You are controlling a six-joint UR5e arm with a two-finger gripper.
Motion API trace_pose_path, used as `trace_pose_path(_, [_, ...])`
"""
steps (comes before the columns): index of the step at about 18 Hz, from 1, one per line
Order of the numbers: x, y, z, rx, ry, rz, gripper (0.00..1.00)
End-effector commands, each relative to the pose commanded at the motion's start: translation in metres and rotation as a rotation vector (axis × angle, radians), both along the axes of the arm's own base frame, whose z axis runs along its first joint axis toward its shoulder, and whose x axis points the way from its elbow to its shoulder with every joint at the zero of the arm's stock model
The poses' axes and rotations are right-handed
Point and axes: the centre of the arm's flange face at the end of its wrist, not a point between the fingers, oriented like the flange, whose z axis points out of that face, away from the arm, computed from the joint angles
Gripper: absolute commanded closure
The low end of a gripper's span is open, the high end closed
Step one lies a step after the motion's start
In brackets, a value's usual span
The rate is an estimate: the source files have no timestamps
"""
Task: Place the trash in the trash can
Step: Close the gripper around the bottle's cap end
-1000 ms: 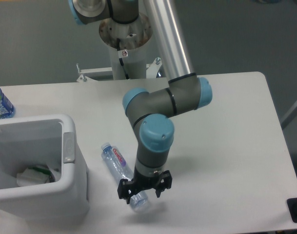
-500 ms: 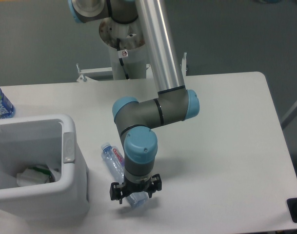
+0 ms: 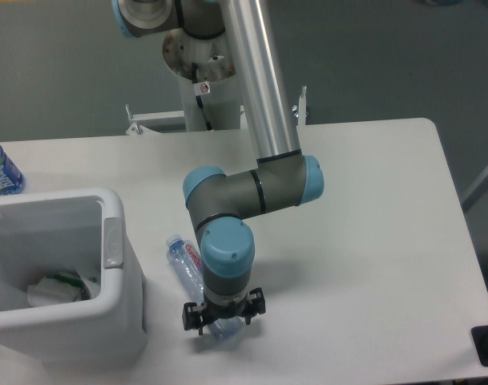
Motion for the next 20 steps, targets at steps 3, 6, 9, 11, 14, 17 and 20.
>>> trace_pose_path(3, [0.001,0.001,0.001,0.001,0.001,0.000,0.15])
trace_pose_path(6, [0.001,0.000,0.005,0.005,0.004,0.000,0.31])
trace_pose_path(9, [0.000,-0.001,0.006,0.004,0.005,0.002,0.34])
trace_pose_path(11, [0.002,-0.003,0.012,0.007,0.009,0.002,0.39])
trace_pose_path(14, [0.007,-0.009,0.019,0.012,0.011,-0.008,0.41])
trace_pose_path(17, [0.001,-0.003,0.042,0.047,0.035,-0.011,0.41])
trace_pose_path(20, [-0.026,0.004,0.098,0.134,0.102,0.025,0.41])
